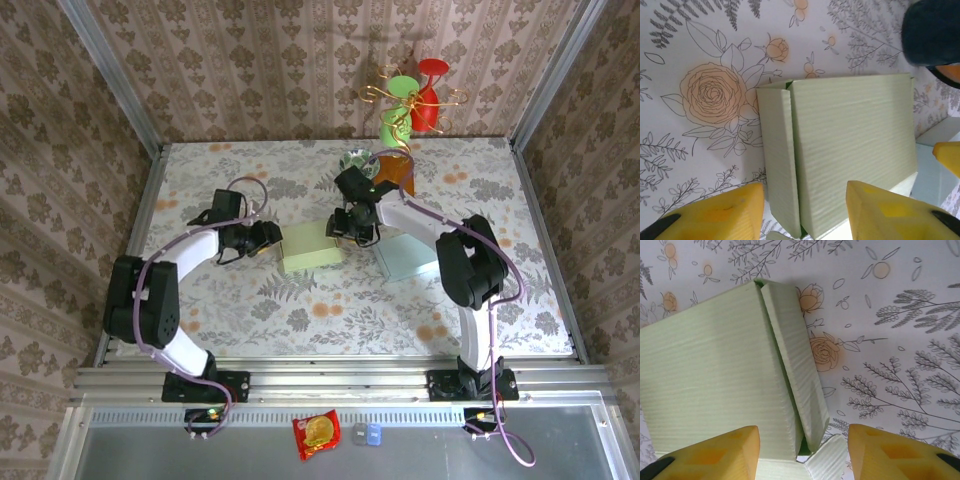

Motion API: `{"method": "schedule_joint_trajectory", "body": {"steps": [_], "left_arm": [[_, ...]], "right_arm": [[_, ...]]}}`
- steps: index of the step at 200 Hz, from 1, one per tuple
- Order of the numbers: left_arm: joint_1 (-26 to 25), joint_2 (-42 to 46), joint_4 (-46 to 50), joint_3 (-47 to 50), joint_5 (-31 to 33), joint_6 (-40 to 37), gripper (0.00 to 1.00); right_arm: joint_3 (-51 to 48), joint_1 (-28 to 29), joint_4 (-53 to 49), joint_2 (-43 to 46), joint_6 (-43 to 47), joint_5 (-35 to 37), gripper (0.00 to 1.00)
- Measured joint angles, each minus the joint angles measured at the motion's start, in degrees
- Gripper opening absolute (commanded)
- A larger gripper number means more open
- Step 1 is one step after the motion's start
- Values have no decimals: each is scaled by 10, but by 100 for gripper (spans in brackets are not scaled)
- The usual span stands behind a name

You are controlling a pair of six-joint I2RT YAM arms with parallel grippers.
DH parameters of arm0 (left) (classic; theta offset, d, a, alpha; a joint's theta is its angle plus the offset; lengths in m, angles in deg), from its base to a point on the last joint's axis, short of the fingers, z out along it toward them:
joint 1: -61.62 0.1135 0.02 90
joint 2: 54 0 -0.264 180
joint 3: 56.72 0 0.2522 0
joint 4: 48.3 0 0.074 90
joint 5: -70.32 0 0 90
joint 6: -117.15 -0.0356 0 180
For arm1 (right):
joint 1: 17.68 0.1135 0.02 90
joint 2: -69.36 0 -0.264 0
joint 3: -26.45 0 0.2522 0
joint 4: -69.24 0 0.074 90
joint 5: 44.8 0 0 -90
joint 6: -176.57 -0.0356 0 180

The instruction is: Fold the paper box

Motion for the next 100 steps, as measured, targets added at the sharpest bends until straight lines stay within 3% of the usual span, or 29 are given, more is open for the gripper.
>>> {"method": "schedule_joint_trajectory", "body": {"steps": [35, 100], "left_arm": [[-1, -31, 0, -3, -9, -4, 44], [-13, -38, -1, -4, -15, -6, 37]], "right_arm": [[1, 12, 0, -18, 8, 0, 50], [-14, 15, 10, -21, 19, 0, 37]]}}
